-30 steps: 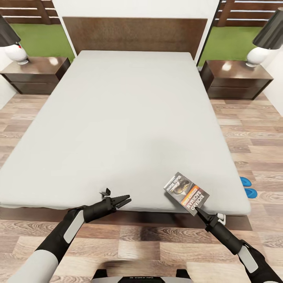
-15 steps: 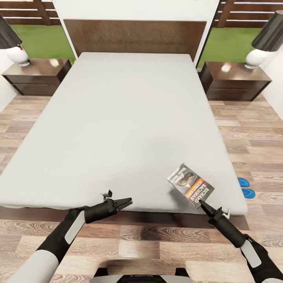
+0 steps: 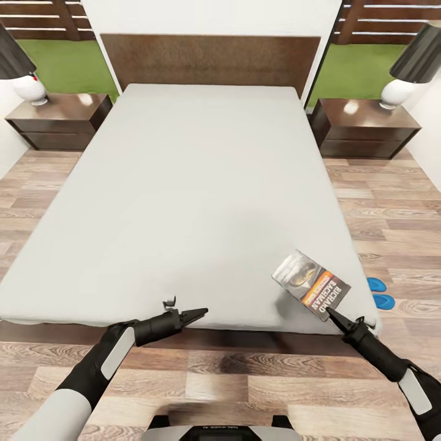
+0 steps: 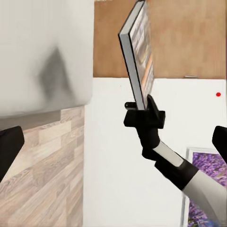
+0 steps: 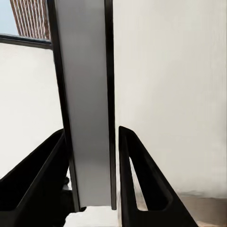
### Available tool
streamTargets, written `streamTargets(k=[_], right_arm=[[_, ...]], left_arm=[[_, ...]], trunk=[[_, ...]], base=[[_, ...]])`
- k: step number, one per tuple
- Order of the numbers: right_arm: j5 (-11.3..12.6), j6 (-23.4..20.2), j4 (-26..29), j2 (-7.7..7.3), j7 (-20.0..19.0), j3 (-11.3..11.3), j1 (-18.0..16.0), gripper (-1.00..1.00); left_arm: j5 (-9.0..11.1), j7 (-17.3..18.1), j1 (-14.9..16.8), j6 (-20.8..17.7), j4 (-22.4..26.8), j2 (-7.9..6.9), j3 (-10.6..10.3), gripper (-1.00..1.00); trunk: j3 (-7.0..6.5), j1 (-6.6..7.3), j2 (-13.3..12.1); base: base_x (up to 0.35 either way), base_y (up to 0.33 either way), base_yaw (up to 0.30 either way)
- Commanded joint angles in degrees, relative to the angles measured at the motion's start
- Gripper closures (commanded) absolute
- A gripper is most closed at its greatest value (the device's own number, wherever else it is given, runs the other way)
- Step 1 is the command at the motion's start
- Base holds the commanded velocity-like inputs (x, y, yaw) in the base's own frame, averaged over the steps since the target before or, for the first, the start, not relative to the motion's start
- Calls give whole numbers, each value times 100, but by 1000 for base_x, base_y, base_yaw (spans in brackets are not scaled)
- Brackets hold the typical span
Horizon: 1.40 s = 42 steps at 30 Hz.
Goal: In the bedroom, move the book from the bed onto either nightstand, and place the two sandals side by side next to the bed.
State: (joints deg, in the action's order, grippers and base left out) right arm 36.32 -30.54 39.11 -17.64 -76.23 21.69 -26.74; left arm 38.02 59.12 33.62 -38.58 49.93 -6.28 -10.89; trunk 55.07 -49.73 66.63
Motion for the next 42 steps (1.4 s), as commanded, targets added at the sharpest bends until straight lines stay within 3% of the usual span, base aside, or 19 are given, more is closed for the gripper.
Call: streamTargets(k=[1, 6, 9, 10, 13, 18, 33, 42], right_arm=[[9, -66, -177, -114, -22, -4, -1, 100], [-88, -66, -1488, -588, -43, -11, 2, 100], [-106, -39, -1956, -720, -208, -15, 4, 100], [-144, -16, -2077, -748, -437, -16, 11, 100], [-383, -1, -2140, -762, -712, -16, 18, 100], [-1077, 4, -2150, -767, -1098, -16, 20, 100], [-1197, 13, -1979, -760, -1207, 5, 20, 100], [-1197, 4, -965, -747, -1202, -15, 20, 100]], left_arm=[[46, -4, 4, -38, 34, -5, -49, -100], [48, 3, 4, -36, 188, -11, -424, -100], [48, 3, 4, -36, 226, -7, -547, -100], [48, 3, 4, -35, 235, -6, -635, -100], [53, 3, 4, -35, 241, -5, -815, -100], [56, 2, 4, -35, 245, 1, -1028, -100], [47, -31, 4, -18, 237, 38, -1047, -100], [48, -36, 4, -18, 237, 47, -1055, -100]], trunk=[[-16, 22, -39], [-106, 132, -240], [-160, 198, -360], [-178, 220, -400], [-232, 286, -521], [-321, 396, -721], [-591, 725, -1323], [-752, 923, -1684]], base=[[0, 0, 0], [0, 0, 0], [0, 0, 0], [0, 0, 0], [0, 0, 0], [0, 0, 0], [0, 0, 0], [0, 0, 0]])
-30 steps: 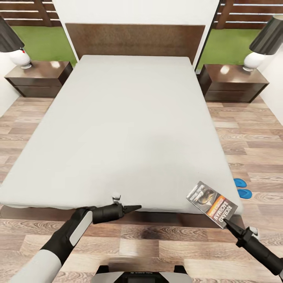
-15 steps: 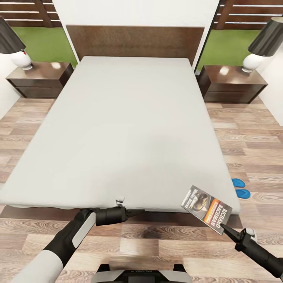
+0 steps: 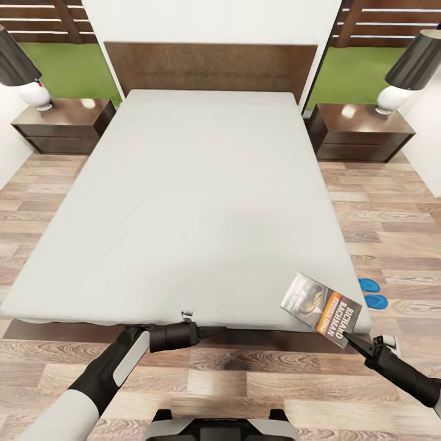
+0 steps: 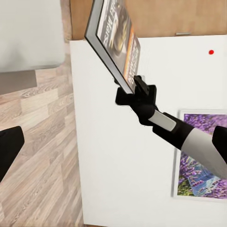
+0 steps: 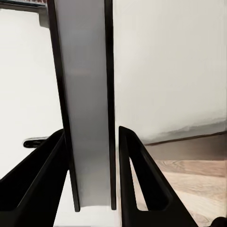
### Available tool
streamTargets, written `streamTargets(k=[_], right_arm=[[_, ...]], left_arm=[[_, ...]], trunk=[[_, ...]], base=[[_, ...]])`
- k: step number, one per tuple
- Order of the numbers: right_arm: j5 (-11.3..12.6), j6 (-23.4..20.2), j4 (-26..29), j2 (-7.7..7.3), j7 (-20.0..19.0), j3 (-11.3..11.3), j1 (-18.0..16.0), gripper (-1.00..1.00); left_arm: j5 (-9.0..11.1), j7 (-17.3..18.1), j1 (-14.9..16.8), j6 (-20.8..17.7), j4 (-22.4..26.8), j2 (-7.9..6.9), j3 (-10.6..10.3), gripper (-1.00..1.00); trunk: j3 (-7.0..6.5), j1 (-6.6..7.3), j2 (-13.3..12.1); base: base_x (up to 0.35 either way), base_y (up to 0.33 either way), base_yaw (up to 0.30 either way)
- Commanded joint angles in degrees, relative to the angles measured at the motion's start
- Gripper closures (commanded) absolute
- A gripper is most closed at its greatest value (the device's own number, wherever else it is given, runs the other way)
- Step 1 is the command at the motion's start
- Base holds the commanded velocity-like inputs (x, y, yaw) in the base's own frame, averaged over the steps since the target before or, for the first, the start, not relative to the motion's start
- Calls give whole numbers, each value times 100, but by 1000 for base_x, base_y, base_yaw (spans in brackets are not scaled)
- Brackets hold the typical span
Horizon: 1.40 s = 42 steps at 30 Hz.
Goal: In the bedroom, move the book from the bed onto either nightstand, and place the two sandals side by side next to the bed.
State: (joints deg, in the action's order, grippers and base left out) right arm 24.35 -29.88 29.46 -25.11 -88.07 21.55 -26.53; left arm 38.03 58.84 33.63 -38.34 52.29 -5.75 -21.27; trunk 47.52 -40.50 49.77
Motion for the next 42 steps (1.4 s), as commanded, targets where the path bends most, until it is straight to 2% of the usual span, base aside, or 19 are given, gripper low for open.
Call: streamTargets(k=[1, 10, 39, 42], right_arm=[[0, -60, 60, 5, -17, -1, -1, 100], [0, -41, 421, 47, -18, -10, 0, 100], [-1, -35, 369, 50, -17, -10, -1, 100], [0, -35, 369, 50, -17, -10, -1, 100]], left_arm=[[46, -12, 4, -41, 1, -6, -17, -100], [32, -32, 4, -41, 0, 187, -19, -100], [38, -32, 4, -41, -2, 206, -27, -100], [38, -37, 4, -41, -6, 206, -25, -100]], trunk=[[-15, 22, -38], [-177, 219, -399], [-697, 856, -1562], [-697, 856, -1562]], base=[[0, 0, 0], [0, 0, 0], [0, 0, 0], [0, 0, 0]])
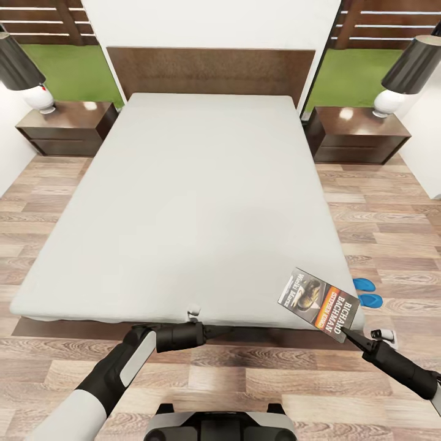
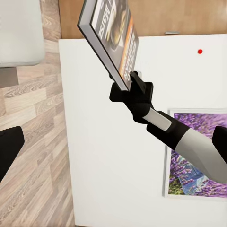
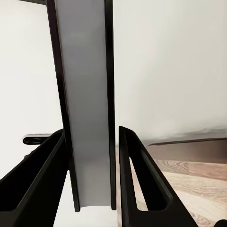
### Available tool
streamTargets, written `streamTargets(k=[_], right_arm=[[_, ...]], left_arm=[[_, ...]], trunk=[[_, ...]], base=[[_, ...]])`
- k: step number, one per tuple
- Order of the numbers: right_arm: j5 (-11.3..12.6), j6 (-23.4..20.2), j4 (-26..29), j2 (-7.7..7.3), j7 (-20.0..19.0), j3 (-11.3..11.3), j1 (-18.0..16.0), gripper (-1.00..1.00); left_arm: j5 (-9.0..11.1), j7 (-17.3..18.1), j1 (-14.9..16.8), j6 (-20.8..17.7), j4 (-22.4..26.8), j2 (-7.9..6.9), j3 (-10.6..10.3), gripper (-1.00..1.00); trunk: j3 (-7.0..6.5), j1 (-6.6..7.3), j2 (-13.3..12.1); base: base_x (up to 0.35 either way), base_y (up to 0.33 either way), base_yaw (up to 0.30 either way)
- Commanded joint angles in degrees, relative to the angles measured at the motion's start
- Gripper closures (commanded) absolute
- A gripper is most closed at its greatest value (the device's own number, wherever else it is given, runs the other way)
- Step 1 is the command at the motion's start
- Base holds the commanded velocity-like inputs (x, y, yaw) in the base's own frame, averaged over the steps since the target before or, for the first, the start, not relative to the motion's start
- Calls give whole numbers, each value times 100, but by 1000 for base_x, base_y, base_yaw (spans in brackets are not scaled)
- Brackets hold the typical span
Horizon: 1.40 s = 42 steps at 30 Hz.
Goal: In the bedroom, move the book from the bed onto either nightstand, and place the two sandals side by side next to the bed.
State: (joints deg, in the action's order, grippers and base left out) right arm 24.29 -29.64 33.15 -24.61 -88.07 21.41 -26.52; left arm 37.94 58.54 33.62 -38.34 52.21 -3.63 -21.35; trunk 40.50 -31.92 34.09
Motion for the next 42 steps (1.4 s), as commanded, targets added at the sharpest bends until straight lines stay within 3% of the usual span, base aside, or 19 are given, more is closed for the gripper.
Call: streamTargets(k=[1, 15, 42], right_arm=[[6, -60, -1, 0, -18, 5, 0, 100], [6, -60, 7, 0, -26, 9, -2, 100], [6, -53, 2, 2, -18, 3, -1, 100]], left_arm=[[47, -8, 4, -42, -1, -6, -16, -100], [47, -10, 4, -42, -9, -13, -10, -100], [47, -10, 4, -42, -10, -9, -15, -100]], trunk=[[5, -2, 6], [5, -2, 6], [-480, 591, -1077]], base=[[0, 0, 0], [0, 0, 0], [0, 0, 0]])
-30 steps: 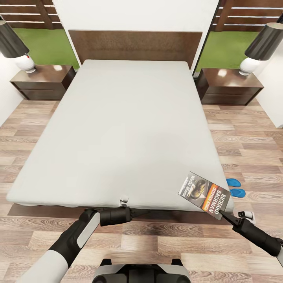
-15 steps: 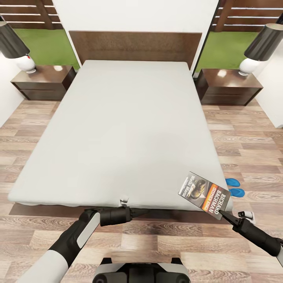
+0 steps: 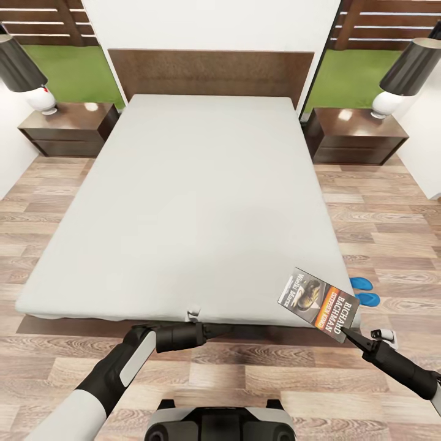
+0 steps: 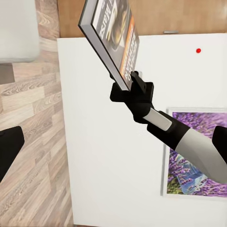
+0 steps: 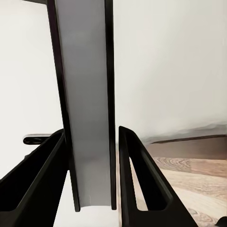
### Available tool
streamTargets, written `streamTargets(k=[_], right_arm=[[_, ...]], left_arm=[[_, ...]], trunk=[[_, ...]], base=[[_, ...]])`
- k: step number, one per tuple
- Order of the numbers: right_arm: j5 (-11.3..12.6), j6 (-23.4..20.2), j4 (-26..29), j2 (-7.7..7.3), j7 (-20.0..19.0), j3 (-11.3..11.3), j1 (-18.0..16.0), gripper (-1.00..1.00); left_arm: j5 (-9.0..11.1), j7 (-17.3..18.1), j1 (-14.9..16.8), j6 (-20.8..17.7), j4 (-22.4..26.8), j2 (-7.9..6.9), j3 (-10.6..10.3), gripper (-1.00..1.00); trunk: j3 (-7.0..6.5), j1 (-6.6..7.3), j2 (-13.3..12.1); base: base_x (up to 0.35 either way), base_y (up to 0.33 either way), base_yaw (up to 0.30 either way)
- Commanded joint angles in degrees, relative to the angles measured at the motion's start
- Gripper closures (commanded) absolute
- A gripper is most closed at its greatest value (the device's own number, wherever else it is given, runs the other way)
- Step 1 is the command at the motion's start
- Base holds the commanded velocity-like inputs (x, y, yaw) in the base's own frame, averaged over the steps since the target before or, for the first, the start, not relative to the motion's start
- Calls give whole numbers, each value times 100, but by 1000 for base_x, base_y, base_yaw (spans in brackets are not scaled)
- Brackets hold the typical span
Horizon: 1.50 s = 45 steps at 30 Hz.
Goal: In the bedroom, move the book from the bed onto either nightstand, and place the two sandals side by side next to the bed.
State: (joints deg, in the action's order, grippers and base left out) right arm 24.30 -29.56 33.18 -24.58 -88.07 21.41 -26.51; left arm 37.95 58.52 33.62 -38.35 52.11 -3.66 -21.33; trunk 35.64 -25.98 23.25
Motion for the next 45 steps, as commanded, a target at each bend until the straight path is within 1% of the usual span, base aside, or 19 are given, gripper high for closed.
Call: streamTargets(k=[1, 11, 25, 26, 28, 29, 30, 31, 33, 34, 35, 36, 37, 39, 40, 41, 42, 45], right_arm=[[4, -59, -3, -1, -18, 3, -3, 100], [4, -60, -5, 1, -18, 3, -3, 100], [4, -58, -8, 2, -19, 8, -3, 100], [4, -58, -26, 1, -18, 10, -3, 100], [3, -58, -105, -1, -21, 11, -3, 100], [4, -58, -127, -2, -22, 11, -3, 100], [4, -58, -179, -2, -23, 12, -3, 100], [4, -58, -202, -2, -23, 12, -3, 100], [0, -44, -231, -2, -21, 12, -3, 100], [0, -12, -238, -2, -20, 12, -3, 100], [1, 15, -242, -2, -20, 12, -3, 100], [2, 93, -248, -2, -20, 12, -3, 100], [3, 242, -290, -3, -22, 12, -1, 100], [4, 421, -461, -4, -25, 12, -2, 100], [4, 474, -581, -5, -24, 12, -3, 100], [4, 537, -849, -9, -21, 12, -3, 100], [0, 559, -1028, -14, -20, 12, -3, 100], [-3, 576, -1167, -23, -19, 12, -3, 100]], left_arm=[[46, -7, 4, -41, 1, -5, -19, -100], [46, -7, 4, -41, 1, -10, -12, -100], [39, -6, 4, -37, 1, -25, -2, -100], [38, -2, 4, -35, -8, -63, 6, -100], [38, 2, 4, -17, -34, -241, 9, -100], [39, 4, 4, 1, -43, -292, 8, -100], [47, 12, 4, 115, -109, -446, 11, -100], [52, 26, 4, 239, -205, -557, 13, -100], [83, 92, 4, 527, -484, -828, 14, -100], [95, 188, 4, 660, -635, -968, 14, -100], [99, 252, 4, 718, -710, -1032, 14, -100], [101, 412, 4, 812, -850, -1144, 18, -100], [98, 688, 4, 914, -1026, -1266, 27, -100], [93, 987, 4, 1008, -1185, -1353, 35, -100], [92, 1075, 4, 1056, -1241, -1377, 36, -100], [89, 1168, 4, 1155, -1369, -1397, 32, -100], [85, 1202, 4, 1263, -1524, -1403, 28, -100], [83, 1236, 4, 1461, -1802, -1407, 25, -100]], trunk=[[-12, 19, -33], [-17, 19, -33], [-134, 19, -33], [-143, 19, -33], [-162, 19, -33], [-171, 19, -33], [-180, 19, -33], [-189, 19, -33], [-208, 19, -33], [-217, 19, -33], [-226, 19, -33], [-236, 19, -33], [-245, 19, -33], [-263, 19, -33], [-272, 19, -33], [-282, 19, -33], [-291, 19, -33], [-319, 19, -33]], base=[[0, 0, 0], [0, 0, 0], [0, 0, 0], [0, 0, 0], [0, 0, 0], [0, 0, 0], [0, 0, 0], [0, 0, 0], [0, 0, 0], [0, 0, 0], [0, 0, 0], [0, 0, 0], [0, 0, 0], [0, 0, 0], [0, 0, 0], [0, 0, 0], [0, 0, 0], [0, 0, 0]])
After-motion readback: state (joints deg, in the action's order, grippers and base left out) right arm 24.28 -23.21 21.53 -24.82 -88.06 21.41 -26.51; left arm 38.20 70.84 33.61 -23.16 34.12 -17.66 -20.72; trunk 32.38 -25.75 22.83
